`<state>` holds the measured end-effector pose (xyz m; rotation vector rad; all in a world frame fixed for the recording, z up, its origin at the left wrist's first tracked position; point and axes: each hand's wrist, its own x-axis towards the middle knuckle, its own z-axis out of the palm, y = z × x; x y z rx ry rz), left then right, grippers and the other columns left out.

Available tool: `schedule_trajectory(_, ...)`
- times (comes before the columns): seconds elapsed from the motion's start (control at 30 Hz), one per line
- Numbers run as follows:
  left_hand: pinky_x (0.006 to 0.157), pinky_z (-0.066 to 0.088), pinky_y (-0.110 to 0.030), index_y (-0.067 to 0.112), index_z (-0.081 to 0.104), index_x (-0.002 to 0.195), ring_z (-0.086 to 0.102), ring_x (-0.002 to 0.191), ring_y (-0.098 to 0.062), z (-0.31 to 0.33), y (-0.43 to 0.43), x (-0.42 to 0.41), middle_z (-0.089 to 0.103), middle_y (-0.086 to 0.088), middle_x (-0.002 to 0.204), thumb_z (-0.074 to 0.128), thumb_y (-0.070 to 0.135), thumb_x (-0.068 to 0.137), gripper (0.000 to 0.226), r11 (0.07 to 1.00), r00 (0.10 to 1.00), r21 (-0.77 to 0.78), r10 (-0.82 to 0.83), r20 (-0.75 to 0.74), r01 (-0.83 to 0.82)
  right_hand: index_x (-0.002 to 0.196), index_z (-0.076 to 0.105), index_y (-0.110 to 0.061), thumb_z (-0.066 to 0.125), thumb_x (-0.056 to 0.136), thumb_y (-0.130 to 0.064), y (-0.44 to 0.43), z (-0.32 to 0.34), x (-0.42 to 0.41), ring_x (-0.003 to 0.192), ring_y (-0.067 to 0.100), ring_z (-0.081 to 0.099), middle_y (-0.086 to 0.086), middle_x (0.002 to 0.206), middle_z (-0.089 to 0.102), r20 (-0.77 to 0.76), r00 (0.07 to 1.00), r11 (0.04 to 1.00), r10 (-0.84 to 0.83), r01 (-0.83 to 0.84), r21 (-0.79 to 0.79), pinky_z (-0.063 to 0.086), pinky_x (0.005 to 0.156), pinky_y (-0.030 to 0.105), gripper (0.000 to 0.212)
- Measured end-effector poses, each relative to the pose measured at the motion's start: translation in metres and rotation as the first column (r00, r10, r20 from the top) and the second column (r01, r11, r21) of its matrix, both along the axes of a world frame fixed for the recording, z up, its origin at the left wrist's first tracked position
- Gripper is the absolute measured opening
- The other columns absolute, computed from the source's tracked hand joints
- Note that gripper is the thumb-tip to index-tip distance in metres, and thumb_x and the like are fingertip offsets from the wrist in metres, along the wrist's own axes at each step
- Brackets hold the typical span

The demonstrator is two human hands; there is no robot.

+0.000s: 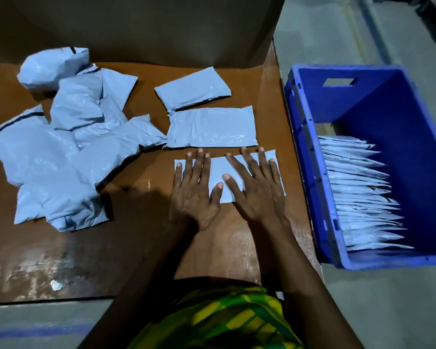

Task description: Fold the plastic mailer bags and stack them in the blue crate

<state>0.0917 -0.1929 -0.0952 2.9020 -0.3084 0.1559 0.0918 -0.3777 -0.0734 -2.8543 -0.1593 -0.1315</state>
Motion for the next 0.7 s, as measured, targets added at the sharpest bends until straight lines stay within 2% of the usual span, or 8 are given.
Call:
schedule_trajectory(0.17, 0.13, 0.004, -0.048, 0.014, 0.01, 0.166, -0.006, 0.161, -0.022, 0.004, 0.008, 0.002, -0.002, -0.006, 0.174, 0.02, 0.058, 0.106, 0.076, 0.999, 1.0, -0.019, 0.025, -0.019, -0.026, 0.163, 0.022, -0.045, 0.023, 0.107, -0.069, -0.017, 0.008, 0.0, 0.161, 0.014, -0.011, -0.012, 0.174, 0.009, -0.051, 0.998, 0.999, -0.042, 0.044, 0.024, -0.002, 0.13, 0.047, 0.061)
schedule_trajectory(0.27, 0.13, 0.005, -0.048, 0.015, 0.011, 0.166, -0.005, 0.161, -0.021, 0.006, 0.007, 0.002, 0.001, -0.005, 0.174, 0.022, 0.055, 0.107, 0.073, 0.999, 1.0, -0.045, 0.031, -0.005, -0.031, 0.159, 0.039, -0.037, 0.039, 0.111, -0.053, -0.03, 0.019, 0.0, 0.161, 0.008, 0.0, -0.013, 0.172, 0.02, -0.032, 0.999, 0.955, 0.032, -0.021, 0.296, 0.005, 0.13, 0.047, 0.051)
schedule_trajectory(0.37, 0.13, 0.005, -0.048, 0.012, 0.021, 0.165, 0.007, 0.16, -0.026, 0.015, 0.0, 0.001, 0.014, -0.01, 0.173, 0.028, 0.052, 0.108, 0.069, 0.997, 0.998, -0.047, 0.061, 0.011, -0.061, 0.138, 0.067, -0.028, 0.066, 0.104, -0.028, -0.034, 0.035, -0.009, 0.147, 0.005, 0.035, -0.009, 0.153, 0.052, 0.085, 0.996, 0.857, -0.004, -0.041, 0.514, 0.024, 0.12, 0.018, 0.034)
schedule_trajectory(0.4, 0.13, 0.009, -0.048, 0.011, 0.029, 0.162, 0.015, 0.159, -0.029, 0.019, -0.003, 0.0, 0.024, -0.013, 0.17, 0.034, 0.047, 0.109, 0.064, 0.998, 0.998, -0.044, 0.054, 0.026, -0.053, 0.13, 0.073, -0.026, 0.07, 0.101, -0.023, -0.034, 0.037, -0.013, 0.137, 0.008, 0.046, -0.007, 0.141, 0.06, 0.111, 0.993, 0.869, -0.036, -0.024, 0.494, 0.033, 0.111, 0.013, 0.029)
schedule_trajectory(0.43, 0.128, 0.016, -0.048, 0.01, 0.038, 0.158, 0.026, 0.156, -0.032, 0.023, -0.007, -0.003, 0.036, -0.015, 0.164, 0.042, 0.04, 0.11, 0.057, 0.998, 0.998, -0.054, 0.02, 0.055, -0.017, 0.123, 0.077, -0.024, 0.072, 0.099, -0.02, -0.033, 0.035, -0.018, 0.127, 0.011, 0.052, -0.006, 0.13, 0.065, 0.136, 0.988, 0.895, -0.073, 0.005, 0.447, 0.042, 0.104, 0.016, 0.025)
schedule_trajectory(0.53, 0.11, 0.04, -0.047, 0.015, 0.057, 0.142, 0.05, 0.135, -0.032, 0.031, -0.022, -0.009, 0.057, -0.012, 0.142, 0.059, 0.018, 0.103, 0.039, 0.982, 0.976, -0.087, -0.151, 0.16, 0.166, 0.115, 0.079, -0.026, 0.072, 0.097, -0.022, -0.026, 0.021, -0.03, 0.115, 0.014, 0.055, -0.009, 0.119, 0.068, 0.185, 0.967, 0.927, -0.176, 0.1, 0.362, 0.05, 0.093, 0.037, 0.019)
schedule_trajectory(0.63, 0.094, 0.039, -0.039, 0.021, 0.061, 0.136, 0.054, 0.118, -0.026, 0.035, -0.037, -0.01, 0.061, -0.002, 0.133, 0.068, 0.013, 0.094, 0.043, 0.971, 0.966, -0.053, -0.226, 0.123, 0.234, 0.116, 0.078, -0.026, 0.072, 0.098, -0.021, -0.025, 0.013, -0.036, 0.115, 0.014, 0.057, -0.009, 0.122, 0.069, 0.202, 0.961, 0.929, -0.19, 0.109, 0.354, 0.048, 0.092, 0.029, 0.02)
schedule_trajectory(0.7, 0.092, 0.035, -0.037, 0.023, 0.061, 0.134, 0.053, 0.114, -0.024, 0.037, -0.037, -0.01, 0.061, 0.002, 0.13, 0.066, 0.017, 0.095, 0.04, 0.97, 0.966, -0.051, -0.231, 0.113, 0.237, 0.115, 0.08, -0.024, 0.075, 0.095, -0.019, -0.029, 0.017, -0.033, 0.116, 0.013, 0.059, -0.008, 0.121, 0.072, 0.207, 0.963, 0.926, -0.173, 0.087, 0.367, 0.048, 0.097, 0.032, 0.02)
